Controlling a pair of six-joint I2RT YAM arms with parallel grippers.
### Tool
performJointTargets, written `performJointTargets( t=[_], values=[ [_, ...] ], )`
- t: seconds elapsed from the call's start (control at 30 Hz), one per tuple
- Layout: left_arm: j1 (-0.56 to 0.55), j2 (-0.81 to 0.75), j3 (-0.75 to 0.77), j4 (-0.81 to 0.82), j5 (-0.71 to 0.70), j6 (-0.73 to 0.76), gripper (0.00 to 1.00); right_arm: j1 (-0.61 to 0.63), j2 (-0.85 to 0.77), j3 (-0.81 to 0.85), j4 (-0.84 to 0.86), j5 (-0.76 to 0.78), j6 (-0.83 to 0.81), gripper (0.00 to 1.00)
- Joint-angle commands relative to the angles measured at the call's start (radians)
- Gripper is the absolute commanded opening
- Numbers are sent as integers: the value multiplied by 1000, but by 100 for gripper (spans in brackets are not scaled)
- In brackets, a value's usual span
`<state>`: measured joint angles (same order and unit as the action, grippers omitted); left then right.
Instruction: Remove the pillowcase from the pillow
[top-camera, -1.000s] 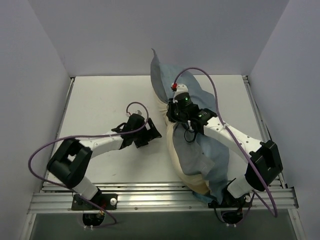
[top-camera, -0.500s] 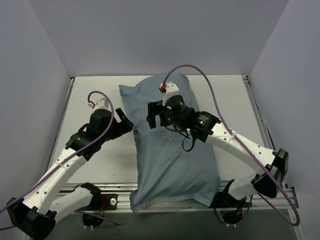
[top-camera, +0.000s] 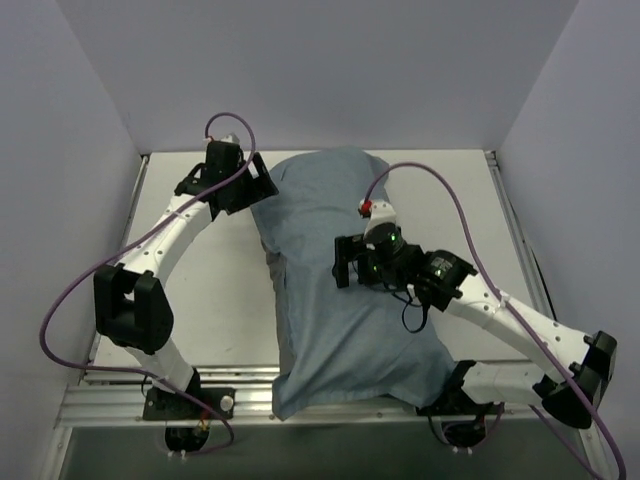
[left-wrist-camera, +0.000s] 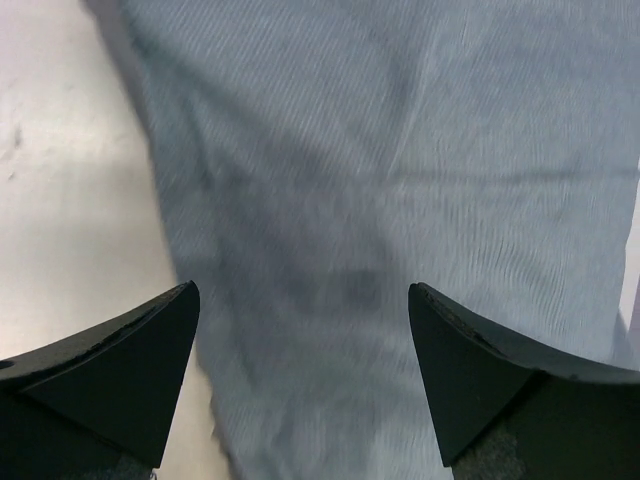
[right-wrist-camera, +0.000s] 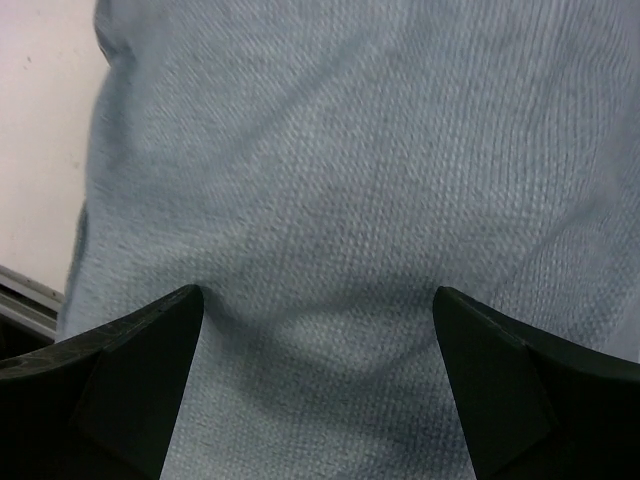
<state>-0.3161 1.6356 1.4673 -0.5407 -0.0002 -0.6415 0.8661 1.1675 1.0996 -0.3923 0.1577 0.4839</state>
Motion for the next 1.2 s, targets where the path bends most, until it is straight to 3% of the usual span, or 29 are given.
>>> performJointTargets(
  t=[0.0,0.17,0.2,0.23,0.33,0.37,0.43,0.47,0.53,0.6,0.73,0.83,0.93,1.0,1.03,1.13,1.17],
  values=[
    [25,152,145,113,104,-16,94,14,-35,-47,-53,-33,68,94],
    [31,282,182,189,190,-87,100,5,16,-135,-22,-50,76,94],
    [32,302,170,205,198,-101,93,-1,30,-142,-19,-43,73,94],
    [35,305,148,217,201,-107,77,-22,43,-150,-13,-34,59,93],
    [63,267,-7,310,219,-138,52,-106,86,-181,19,8,41,92],
    [90,244,-112,339,235,-151,37,-137,96,-196,58,-1,19,91],
    [120,164,-232,425,273,-201,21,-227,112,-199,98,-10,-4,90],
    [133,126,-293,452,276,-213,8,-255,139,-196,131,-6,-25,90],
    [153,8,-454,466,258,-233,2,-311,181,-152,150,0,-48,89],
    [147,-130,-597,463,220,-248,2,-372,239,-92,190,5,-70,88],
    [91,-350,-739,375,189,-254,2,-427,340,17,271,11,-119,86],
    [-62,-518,-779,256,85,-248,6,-450,400,117,291,34,-166,86],
    [-159,-658,-788,142,20,-244,28,-446,422,216,248,39,-203,86],
    [-163,-749,-763,7,-35,-216,42,-421,399,230,239,51,-209,86],
    [-164,-775,-722,-34,-56,-202,57,-409,362,229,234,57,-212,86],
    [-166,-856,-638,-175,-118,-138,85,-333,283,224,205,107,-222,88],
    [-166,-871,-578,-229,-130,-123,89,-305,262,224,196,132,-225,88]
  ],
)
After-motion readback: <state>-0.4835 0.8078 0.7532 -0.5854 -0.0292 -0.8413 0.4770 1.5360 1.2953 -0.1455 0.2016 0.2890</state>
